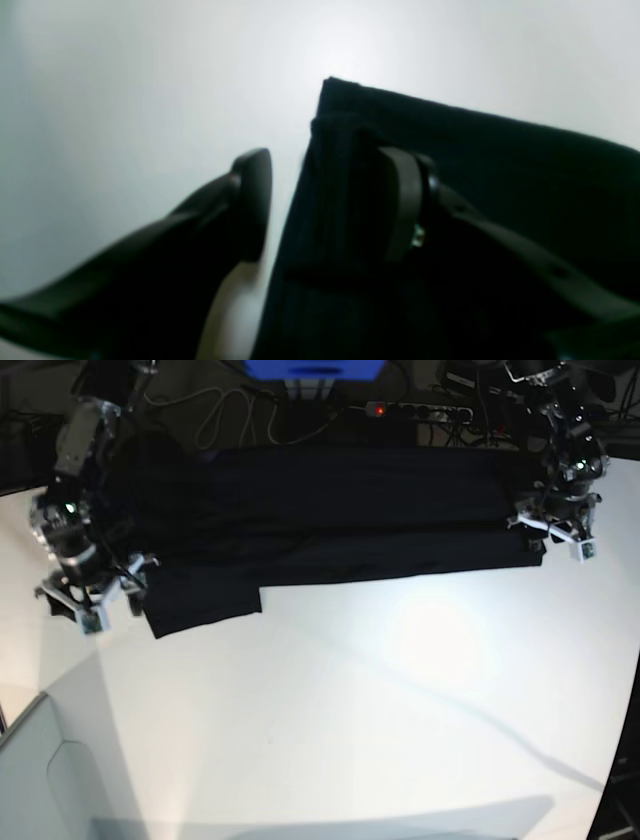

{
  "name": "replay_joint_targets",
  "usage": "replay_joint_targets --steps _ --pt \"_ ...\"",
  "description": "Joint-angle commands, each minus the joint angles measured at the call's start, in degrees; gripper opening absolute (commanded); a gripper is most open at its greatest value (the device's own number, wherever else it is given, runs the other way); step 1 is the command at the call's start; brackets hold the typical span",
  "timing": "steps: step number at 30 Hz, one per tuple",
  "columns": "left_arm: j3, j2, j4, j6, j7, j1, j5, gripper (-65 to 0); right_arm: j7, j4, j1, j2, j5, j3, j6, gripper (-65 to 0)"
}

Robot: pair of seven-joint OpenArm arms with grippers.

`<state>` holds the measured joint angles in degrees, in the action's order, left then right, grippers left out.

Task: Fold the T-shirt properly
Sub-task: 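Release the hem and regrasp the folded edge with both grippers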

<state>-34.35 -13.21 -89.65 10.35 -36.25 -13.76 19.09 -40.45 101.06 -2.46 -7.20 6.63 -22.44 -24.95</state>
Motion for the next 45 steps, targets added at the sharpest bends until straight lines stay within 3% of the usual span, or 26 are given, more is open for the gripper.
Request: replay_joint_targets --steps 1,5,10,16,19,21,24,33,39,45 --pt "-0.3 -0.7 -1.2 0.0 0.8 0.0 0.5 -34.1 -0.3 -1.8 2.3 0.3 -0.5 0.2 -1.7 -19.1" --pt "-0.3 -0.7 -1.2 0.0 0.8 -0.8 0.5 -34.1 -1.4 -14.5 10.0 2.1 -0.5 0.5 -3.1 -19.1" --pt "-0.3 -0.7 -1.2 0.0 0.7 -0.9 0.5 -34.1 -0.3 -28.3 16.4 2.2 -0.6 0.4 -3.1 -19.1" --pt "-0.3 -0.7 -1.2 0.0 1.0 -1.8 0.5 -34.1 3.1 -35.4 18.2 1.4 -0.5 0.4 -3.1 -19.7" --pt "-0.3 -0.7 -1.2 0.0 1.0 -1.8 0.5 -34.1 3.0 -35.4 17.7 1.3 -0.6 0.5 -3.1 -30.0" --pt "-0.3 -0.7 -1.2 0.0 1.0 -1.8 0.5 -34.1 2.9 -35.1 16.5 1.4 -0.8 0.5 -3.1 -44.7" --pt "-0.3 -0.7 -1.2 0.0 1.0 -1.8 0.5 -34.1 2.7 -31.7 14.5 1.4 -0.6 0.5 -3.1 -65.0" --pt "-0.2 -0.7 -1.1 0.1 1.0 -1.6 0.5 -34.1 2.6 -8.8 6.9 1.8 -0.9 0.5 -3.1 -64.8" --pt "-0.2 -0.7 -0.9 0.1 1.0 -1.8 0.5 -34.1 2.6 10.4 -2.9 2.4 -0.9 0.5 -3.2 -64.8" --pt "-0.2 -0.7 -0.9 0.2 1.0 -1.5 0.5 -34.0 2.8 19.3 -13.2 5.3 -0.9 0.3 -3.2 -64.8"
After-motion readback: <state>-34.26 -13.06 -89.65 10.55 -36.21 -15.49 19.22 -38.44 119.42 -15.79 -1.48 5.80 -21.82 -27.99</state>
